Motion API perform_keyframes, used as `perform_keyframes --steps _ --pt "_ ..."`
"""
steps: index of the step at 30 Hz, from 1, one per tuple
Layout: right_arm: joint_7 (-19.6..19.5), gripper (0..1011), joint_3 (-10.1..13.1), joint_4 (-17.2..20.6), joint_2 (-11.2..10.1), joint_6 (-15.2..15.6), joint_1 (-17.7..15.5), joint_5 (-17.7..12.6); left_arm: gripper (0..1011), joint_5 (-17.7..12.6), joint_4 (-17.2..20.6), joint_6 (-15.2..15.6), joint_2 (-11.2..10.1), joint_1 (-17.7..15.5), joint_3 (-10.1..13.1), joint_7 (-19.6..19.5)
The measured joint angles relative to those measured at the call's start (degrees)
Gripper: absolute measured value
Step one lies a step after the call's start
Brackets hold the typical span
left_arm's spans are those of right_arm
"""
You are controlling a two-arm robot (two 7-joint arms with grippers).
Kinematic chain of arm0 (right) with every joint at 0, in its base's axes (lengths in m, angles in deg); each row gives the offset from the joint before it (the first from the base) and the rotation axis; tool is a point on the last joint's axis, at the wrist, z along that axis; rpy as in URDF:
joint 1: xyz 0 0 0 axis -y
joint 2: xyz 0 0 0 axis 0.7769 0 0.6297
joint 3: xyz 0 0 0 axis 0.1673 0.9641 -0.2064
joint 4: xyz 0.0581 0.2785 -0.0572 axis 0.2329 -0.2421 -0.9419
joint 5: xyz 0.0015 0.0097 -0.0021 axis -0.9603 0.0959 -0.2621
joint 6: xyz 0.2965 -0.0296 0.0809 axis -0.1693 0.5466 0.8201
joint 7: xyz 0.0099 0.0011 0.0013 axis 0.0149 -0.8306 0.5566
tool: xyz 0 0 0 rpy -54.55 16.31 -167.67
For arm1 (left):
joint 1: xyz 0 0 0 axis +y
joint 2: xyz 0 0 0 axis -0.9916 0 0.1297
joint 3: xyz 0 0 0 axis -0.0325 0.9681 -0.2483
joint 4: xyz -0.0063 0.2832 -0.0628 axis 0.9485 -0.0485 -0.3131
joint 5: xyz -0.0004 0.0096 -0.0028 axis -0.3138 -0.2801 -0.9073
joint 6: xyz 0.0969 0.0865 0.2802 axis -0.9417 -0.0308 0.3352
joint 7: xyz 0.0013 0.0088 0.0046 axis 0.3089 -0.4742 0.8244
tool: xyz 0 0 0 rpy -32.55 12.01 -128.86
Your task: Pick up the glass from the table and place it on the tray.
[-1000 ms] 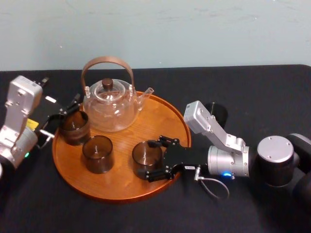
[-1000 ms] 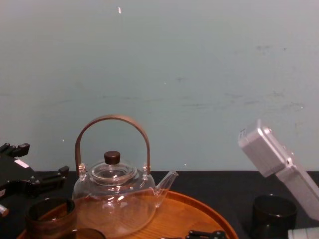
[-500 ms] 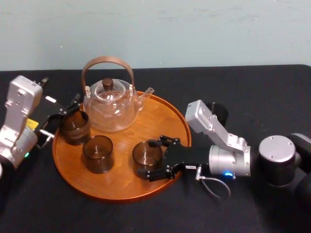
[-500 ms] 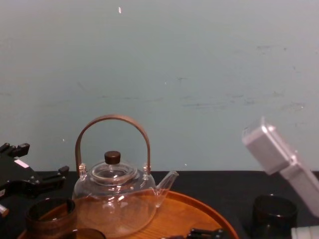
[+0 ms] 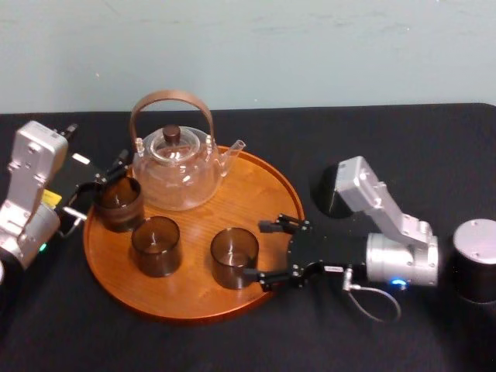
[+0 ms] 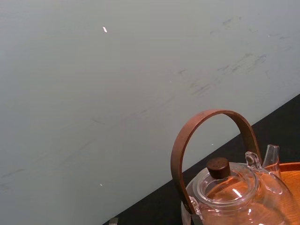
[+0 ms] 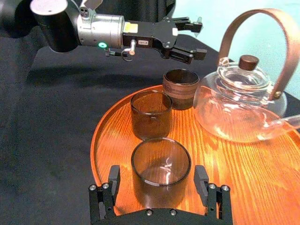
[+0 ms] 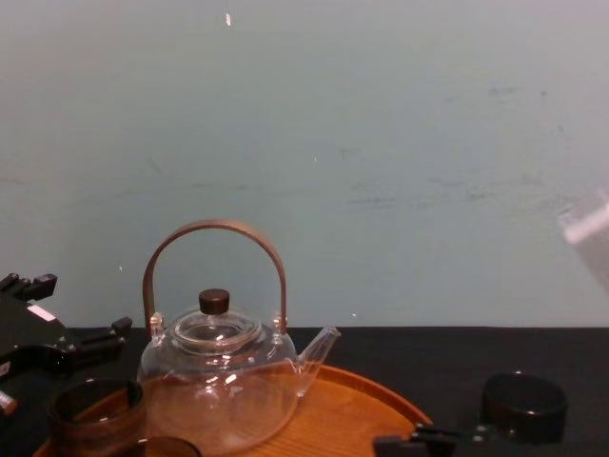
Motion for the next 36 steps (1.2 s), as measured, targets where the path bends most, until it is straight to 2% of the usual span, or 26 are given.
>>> perform_keyframes --steps 11,20,28,36 --pt "-0.2 1002 4.2 6.7 -7.2 -0.9 -5.3 -4.1 1001 0.0 0.0 0.0 0.0 0.0 0.0 0.0" --pt "-3.9 1003 8.8 10.3 -11.0 -1.6 -10.1 -6.7 1001 0.0 0.0 0.0 0.0 0.0 0.0 0.0" --pt "-9.2 1002 13.1 10.7 -11.7 -0.3 -13.3 -7.9 1001 0.0 0.0 0.0 0.0 0.0 0.0 0.0" --pt "-14.7 1002 16.8 9.2 -10.6 1.9 -14.6 -8.0 1001 0.0 0.0 0.0 0.0 0.0 0.0 0.0"
